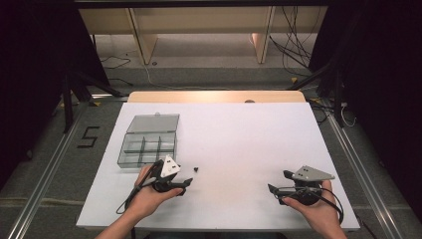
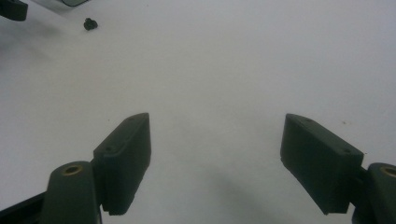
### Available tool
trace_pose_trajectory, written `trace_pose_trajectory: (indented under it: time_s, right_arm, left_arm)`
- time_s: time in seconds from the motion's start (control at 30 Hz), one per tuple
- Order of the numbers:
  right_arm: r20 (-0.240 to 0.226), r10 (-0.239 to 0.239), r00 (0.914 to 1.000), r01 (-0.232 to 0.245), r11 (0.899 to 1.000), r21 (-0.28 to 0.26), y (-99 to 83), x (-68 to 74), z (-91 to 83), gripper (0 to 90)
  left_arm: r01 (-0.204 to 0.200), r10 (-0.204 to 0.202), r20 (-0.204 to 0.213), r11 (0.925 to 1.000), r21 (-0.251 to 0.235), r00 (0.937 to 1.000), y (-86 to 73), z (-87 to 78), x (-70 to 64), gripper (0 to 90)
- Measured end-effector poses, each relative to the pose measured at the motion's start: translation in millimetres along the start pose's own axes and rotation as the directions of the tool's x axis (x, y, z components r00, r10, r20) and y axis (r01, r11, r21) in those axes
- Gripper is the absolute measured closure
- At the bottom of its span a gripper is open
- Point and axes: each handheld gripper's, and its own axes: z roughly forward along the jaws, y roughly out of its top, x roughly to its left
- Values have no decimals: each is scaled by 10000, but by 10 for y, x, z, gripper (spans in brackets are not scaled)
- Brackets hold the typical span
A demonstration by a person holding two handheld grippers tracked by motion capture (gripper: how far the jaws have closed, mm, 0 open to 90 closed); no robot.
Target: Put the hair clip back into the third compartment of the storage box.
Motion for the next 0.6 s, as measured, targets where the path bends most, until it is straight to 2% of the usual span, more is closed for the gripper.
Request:
trace_pose_trajectory:
  time_s: [0.33, 0.6]
  right_arm:
    - [-17, 3, 10000, -3, 10000, -5, -1, 1, 1, 253]
    - [-23, -49, 10000, 49, 10000, 2, -4, -5, -2, 251]
  left_arm:
    - [-131, 129, 136, 9998, 152, 9998, 106, 245, -40, 410]
    - [6, -9, 153, 9998, 197, 9999, 156, 432, 26, 463]
